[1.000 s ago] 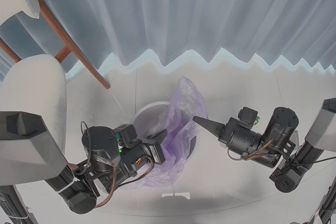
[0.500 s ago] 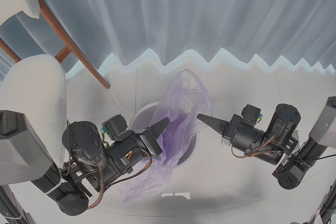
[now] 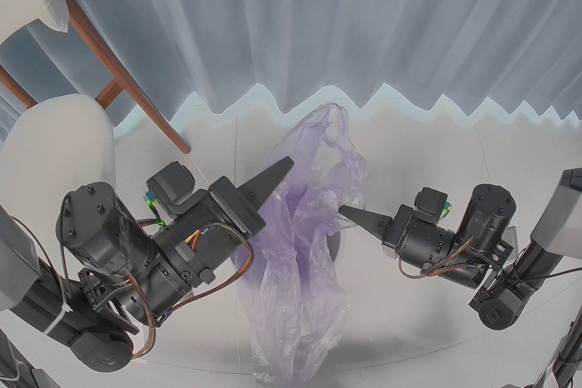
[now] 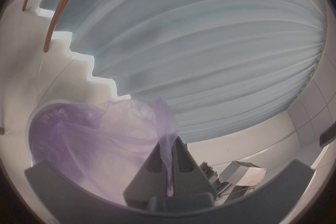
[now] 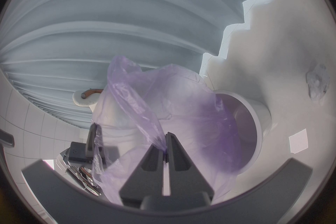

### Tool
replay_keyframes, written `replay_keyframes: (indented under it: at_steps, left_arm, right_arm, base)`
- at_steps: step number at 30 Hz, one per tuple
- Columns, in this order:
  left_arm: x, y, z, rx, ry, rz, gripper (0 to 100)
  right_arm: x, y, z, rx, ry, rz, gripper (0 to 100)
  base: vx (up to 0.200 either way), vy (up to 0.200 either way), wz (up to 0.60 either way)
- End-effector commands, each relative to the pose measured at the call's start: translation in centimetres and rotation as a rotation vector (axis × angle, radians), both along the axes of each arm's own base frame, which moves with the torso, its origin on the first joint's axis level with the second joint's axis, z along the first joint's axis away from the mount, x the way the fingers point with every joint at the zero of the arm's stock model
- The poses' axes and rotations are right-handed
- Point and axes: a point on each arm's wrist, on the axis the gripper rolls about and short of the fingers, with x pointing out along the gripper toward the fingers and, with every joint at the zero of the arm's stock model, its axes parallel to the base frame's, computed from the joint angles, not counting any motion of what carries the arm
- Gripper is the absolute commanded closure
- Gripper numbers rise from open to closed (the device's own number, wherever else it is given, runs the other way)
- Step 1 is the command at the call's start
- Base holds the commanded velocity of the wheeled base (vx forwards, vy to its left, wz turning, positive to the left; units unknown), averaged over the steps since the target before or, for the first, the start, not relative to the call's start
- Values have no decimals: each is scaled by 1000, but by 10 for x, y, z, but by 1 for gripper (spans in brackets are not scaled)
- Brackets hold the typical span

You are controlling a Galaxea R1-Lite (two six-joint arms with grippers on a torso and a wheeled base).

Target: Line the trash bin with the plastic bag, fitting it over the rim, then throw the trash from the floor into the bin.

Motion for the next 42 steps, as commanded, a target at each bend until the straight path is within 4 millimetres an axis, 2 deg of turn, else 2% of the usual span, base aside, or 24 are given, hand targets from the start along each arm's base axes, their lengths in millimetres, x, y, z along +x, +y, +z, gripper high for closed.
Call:
replay_keyframes:
  at_steps: [1, 3, 11, 15, 16, 18, 27, 32, 37, 42]
  left_arm:
    - [-4, -1, -4, 13, 11, -7, 100]
    - [-6, 1, -12, 39, 35, -16, 100]
    - [-13, 0, -18, 77, 40, -68, 100]
    - [-10, 1, -25, 170, -10, -33, 100]
    - [-11, 3, -37, 248, -13, -21, 100]
    - [-12, 3, -45, 292, -9, -21, 100]
    - [-4, 10, -54, 361, -19, 19, 100]
    - [11, 19, -62, 383, 3, 78, 100]
    - [14, 23, -67, 440, -18, 101, 100]
    - [25, 37, -63, 461, -42, 170, 100]
  right_arm:
    - [0, 0, 1, 2, -2, 1, 100]
    - [-2, 1, 3, 5, -7, 6, 100]
    - [-5, 0, 9, 16, -21, 10, 100]
    - [-5, -2, 13, 24, -30, 3, 100]
    - [-7, -4, 16, 27, -35, 7, 100]
    - [-8, -5, 15, 24, -30, 21, 100]
    - [-5, -15, 6, 2, 0, 46, 100]
    - [7, -28, 1, -6, 15, 21, 100]
    - [18, -33, -4, -8, 20, -7, 100]
    - [33, -36, -9, -3, 19, -37, 100]
  base:
    - [0, 0, 0]
    - [0, 0, 0]
    - [0, 0, 0]
    - [0, 0, 0]
    - [0, 0, 0]
    - [0, 0, 0]
    - [0, 0, 0]
    - [0, 0, 0]
    - [0, 0, 0]
    - [0, 0, 0]
